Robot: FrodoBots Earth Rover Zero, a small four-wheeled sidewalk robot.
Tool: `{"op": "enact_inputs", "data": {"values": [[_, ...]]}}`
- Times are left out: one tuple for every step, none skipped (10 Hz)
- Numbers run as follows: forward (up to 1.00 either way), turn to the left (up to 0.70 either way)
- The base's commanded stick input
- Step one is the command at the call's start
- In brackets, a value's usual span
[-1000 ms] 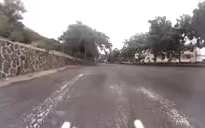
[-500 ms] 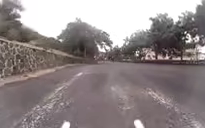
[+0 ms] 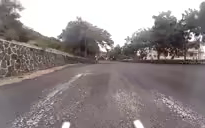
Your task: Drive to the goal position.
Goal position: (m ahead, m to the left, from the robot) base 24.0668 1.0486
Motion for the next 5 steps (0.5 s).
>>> {"op": "enact_inputs", "data": {"values": [[0.7, 0.0], [0.7, 0.0], [0.7, 0.0], [0.7, 0.0], [0.7, 0.0]]}}
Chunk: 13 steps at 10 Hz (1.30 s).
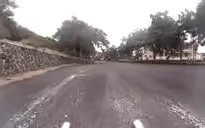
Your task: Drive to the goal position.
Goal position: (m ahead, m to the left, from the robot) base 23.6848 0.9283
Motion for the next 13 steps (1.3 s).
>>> {"op": "enact_inputs", "data": {"values": [[0.7, 0.0], [0.7, 0.0], [0.7, 0.0], [0.7, 0.0], [0.7, 0.0], [0.7, 0.0], [0.7, 0.0], [0.7, 0.0], [0.7, 0.0], [0.7, 0.0], [0.7, 0.0], [0.7, 0.0], [0.7, 0.0]]}}
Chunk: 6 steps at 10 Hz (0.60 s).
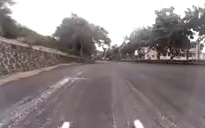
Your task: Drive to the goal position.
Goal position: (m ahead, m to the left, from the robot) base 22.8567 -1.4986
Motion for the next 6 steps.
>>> {"op": "enact_inputs", "data": {"values": [[0.7, 0.0], [0.7, 0.0], [0.7, 0.0], [0.7, 0.0], [0.7, 0.0], [0.7, 0.0]]}}
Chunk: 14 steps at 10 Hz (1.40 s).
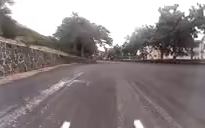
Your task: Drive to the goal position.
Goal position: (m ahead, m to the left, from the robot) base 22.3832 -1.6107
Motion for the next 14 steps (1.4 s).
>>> {"op": "enact_inputs", "data": {"values": [[0.7, 0.0], [0.7, 0.0], [0.7, -0.14], [0.7, -0.29], [0.7, -0.35], [0.7, -0.3], [0.7, -0.25], [0.7, -0.19], [0.7, -0.14], [0.7, -0.09], [0.7, -0.03], [0.7, 0.0], [0.7, 0.0], [0.7, 0.0]]}}
